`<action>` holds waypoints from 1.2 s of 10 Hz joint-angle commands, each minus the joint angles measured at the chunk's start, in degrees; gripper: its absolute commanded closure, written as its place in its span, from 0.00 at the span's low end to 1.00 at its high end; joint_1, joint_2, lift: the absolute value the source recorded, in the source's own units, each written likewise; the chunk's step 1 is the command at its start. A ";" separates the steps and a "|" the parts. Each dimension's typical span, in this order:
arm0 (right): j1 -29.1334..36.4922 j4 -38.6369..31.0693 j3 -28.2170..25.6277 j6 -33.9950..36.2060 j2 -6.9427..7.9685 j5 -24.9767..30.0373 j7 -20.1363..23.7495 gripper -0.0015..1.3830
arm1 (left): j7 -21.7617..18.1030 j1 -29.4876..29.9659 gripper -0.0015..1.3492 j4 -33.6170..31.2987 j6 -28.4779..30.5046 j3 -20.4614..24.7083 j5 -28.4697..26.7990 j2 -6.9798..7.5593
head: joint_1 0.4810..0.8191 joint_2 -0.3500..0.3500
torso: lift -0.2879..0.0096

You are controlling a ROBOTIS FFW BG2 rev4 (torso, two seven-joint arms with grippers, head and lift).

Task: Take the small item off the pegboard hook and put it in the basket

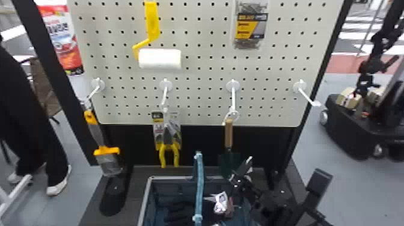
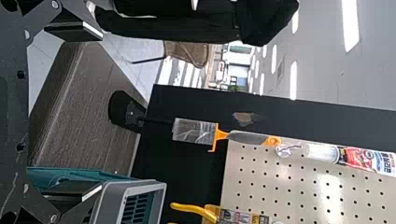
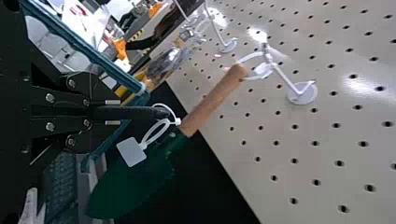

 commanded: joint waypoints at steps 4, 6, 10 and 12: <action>-1.75 6.81 4.20 -0.44 -1.20 -1.03 0.79 0.87 | 0.00 -0.25 0.13 0.36 -0.10 -0.19 -0.09 -0.09 | 0.20 0.50 | 0.63; -2.98 9.76 4.55 -1.40 -1.46 -0.50 1.50 0.87 | 0.00 -0.37 0.13 0.50 -0.19 -0.28 -0.09 -0.09 | 0.20 0.50 | 0.63; -4.83 13.28 4.55 -2.11 -1.81 0.12 2.64 0.74 | 0.00 -0.37 0.13 0.50 -0.28 -0.28 0.00 -0.17 | 0.20 0.50 | 0.63; -6.30 13.14 4.46 -2.55 -2.17 0.91 3.52 0.13 | 0.00 -0.37 0.13 0.50 -0.28 -0.28 0.00 -0.17 | 0.20 0.50 | 0.63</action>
